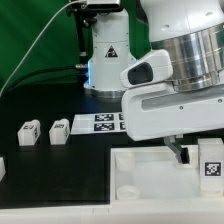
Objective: Assemble one leg
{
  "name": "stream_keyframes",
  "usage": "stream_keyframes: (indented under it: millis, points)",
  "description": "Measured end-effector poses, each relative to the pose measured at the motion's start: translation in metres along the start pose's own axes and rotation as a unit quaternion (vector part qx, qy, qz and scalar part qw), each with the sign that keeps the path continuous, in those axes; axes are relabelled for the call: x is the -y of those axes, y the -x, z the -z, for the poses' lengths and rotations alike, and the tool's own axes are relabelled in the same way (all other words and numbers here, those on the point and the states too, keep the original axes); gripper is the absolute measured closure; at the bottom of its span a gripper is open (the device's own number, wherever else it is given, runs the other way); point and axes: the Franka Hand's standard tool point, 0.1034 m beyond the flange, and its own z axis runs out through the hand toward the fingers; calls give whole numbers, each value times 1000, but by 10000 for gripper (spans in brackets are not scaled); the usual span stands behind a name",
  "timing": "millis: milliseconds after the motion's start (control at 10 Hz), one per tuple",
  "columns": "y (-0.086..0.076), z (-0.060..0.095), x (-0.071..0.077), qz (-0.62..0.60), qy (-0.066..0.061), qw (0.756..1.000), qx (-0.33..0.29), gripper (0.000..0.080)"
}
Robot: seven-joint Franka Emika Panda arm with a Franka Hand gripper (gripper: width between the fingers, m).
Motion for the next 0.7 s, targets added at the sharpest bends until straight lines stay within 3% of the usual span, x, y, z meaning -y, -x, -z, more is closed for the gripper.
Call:
stream_keyframes:
  millis: [200, 500, 700]
  points:
    - [1, -1, -1, -90, -2, 996, 2, 494]
    - [0, -1, -3, -279, -7, 960, 4, 498]
    - [1, -2, -1, -469, -17, 883, 9, 499]
